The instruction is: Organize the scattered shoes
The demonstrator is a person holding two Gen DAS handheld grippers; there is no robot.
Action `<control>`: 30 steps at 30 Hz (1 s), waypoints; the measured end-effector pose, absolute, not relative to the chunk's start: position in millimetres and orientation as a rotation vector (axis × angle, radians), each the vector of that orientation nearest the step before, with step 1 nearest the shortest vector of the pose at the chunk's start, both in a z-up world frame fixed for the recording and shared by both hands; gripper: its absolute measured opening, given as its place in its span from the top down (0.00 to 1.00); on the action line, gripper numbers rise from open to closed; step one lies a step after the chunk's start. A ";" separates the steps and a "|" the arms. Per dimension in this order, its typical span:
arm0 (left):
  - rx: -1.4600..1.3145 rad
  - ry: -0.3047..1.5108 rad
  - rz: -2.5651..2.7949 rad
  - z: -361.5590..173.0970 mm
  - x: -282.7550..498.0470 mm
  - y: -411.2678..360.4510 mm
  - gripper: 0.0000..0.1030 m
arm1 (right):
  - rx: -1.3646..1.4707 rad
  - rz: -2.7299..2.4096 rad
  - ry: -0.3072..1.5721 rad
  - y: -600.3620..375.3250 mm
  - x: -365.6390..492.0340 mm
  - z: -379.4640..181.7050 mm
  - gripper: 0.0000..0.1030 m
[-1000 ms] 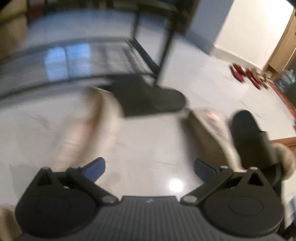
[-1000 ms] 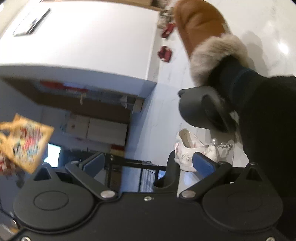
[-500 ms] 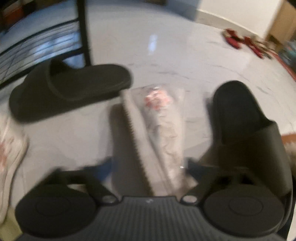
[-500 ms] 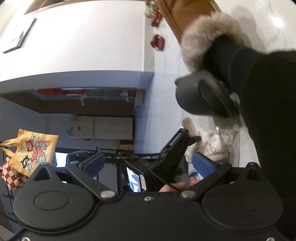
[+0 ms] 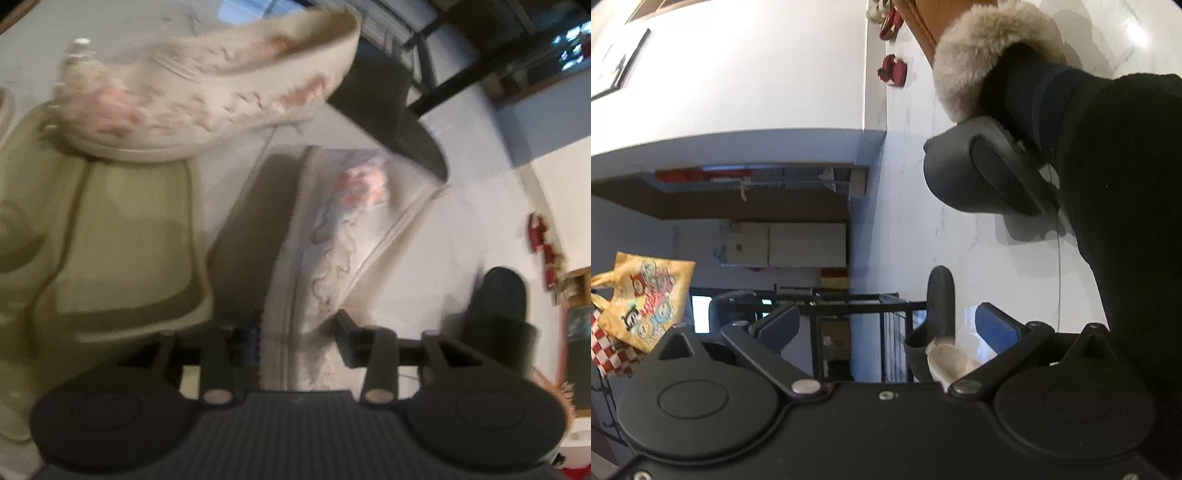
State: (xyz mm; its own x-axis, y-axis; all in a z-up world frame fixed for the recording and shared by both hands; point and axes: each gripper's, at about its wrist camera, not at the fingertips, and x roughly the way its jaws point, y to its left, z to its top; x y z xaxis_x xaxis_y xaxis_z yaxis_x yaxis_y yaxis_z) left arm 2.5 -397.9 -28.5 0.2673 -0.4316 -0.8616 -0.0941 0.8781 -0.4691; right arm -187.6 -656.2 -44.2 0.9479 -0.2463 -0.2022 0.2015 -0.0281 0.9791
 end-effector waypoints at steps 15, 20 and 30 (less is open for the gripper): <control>-0.223 1.029 -0.124 49.2 -18.6 -262.0 0.01 | 0.665 -0.240 0.866 -601.3 -29.2 -49.1 0.00; -0.191 0.888 -0.136 64.0 -37.2 -208.1 0.01 | 0.924 -0.155 0.866 -613.3 -29.3 -71.9 0.00; -0.117 0.833 -0.205 71.4 -31.5 -208.5 0.01 | 0.689 -0.067 0.965 -547.8 -7.0 -71.5 0.18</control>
